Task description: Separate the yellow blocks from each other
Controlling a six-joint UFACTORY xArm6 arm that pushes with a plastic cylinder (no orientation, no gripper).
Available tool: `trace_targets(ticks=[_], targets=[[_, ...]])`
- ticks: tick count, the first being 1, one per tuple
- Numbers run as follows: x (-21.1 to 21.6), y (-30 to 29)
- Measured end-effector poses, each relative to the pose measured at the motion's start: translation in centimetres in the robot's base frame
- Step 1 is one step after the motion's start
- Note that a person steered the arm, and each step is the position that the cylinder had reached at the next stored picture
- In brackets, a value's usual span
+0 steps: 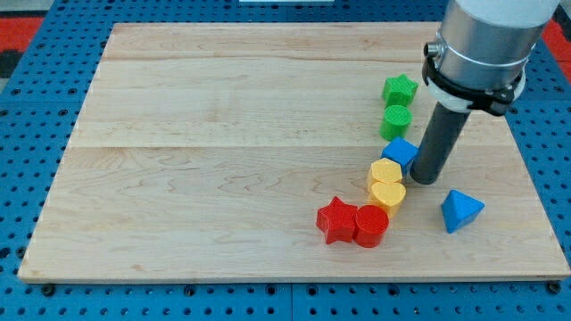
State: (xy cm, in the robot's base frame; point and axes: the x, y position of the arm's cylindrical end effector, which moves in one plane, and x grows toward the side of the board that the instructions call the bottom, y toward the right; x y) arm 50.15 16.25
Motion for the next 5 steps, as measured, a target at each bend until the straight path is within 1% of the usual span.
trace_targets(ticks=[1, 2, 3, 4, 5], targets=[[3.5, -1.5], [5.9, -3.9], [5.7, -6.5], [3.1, -7.1], [3.0, -4.1]])
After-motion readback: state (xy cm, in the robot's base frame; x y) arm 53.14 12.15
